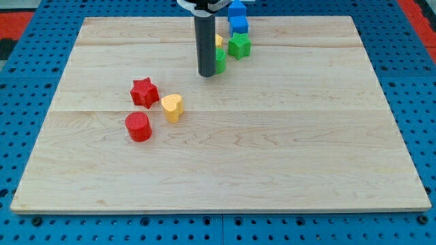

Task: Push the yellow heart towards the center

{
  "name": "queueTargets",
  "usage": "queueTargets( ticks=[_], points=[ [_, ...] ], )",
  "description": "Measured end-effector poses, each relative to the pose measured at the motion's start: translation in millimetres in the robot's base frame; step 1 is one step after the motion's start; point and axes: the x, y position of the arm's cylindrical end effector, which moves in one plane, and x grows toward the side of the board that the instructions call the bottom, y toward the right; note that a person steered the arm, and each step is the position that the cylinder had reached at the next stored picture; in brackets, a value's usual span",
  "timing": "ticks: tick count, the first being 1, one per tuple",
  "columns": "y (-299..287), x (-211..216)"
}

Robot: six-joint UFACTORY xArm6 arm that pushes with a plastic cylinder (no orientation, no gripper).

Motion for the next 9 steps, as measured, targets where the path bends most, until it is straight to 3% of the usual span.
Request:
queueTargets(
  ticks=[2,3,4,7,8,9],
  points=[
    [0.0,-16.4],
    [0.0,-44.0],
    [-21.3,-26.4],
    [-21.6,113.4],
    [-70.4,143.7],
    [-111.3,141.6]
  ],
)
